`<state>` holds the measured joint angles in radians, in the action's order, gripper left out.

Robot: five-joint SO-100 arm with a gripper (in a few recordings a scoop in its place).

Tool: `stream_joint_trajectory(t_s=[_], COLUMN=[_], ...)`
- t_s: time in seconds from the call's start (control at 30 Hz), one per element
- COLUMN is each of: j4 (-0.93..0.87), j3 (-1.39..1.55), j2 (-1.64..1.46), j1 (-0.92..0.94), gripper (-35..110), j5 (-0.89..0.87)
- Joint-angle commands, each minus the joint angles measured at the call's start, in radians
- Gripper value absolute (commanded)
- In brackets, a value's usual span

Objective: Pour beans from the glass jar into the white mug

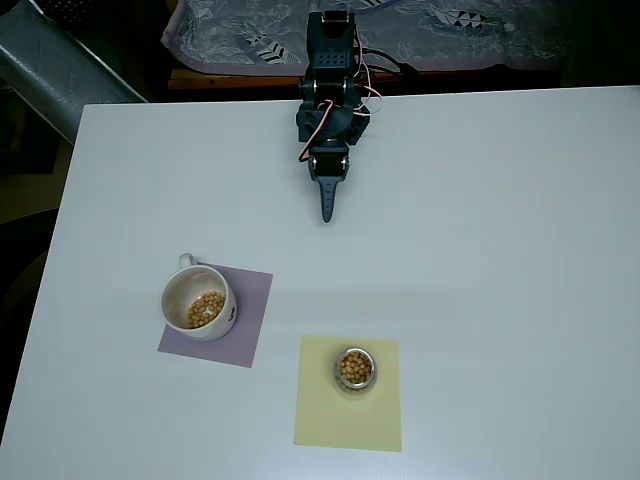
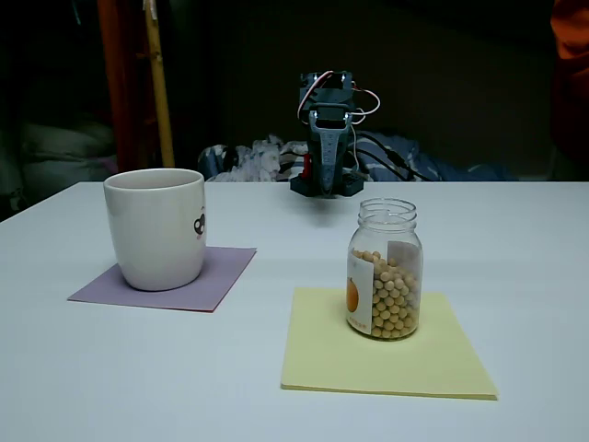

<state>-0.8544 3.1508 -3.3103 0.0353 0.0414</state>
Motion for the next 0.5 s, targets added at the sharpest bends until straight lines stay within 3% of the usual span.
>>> stream_joint_trajectory(t_s=[0.0,0.23,0.47], j4=[-0.009,-0.009,-0.075], j3=[0.009,0.009,-0.067], j2=[-0.038,-0.038,-0.038], j1=[-0.005,-0.005,0.052], gripper=[0,2,35], j5=[0.008,-0.003,0.216])
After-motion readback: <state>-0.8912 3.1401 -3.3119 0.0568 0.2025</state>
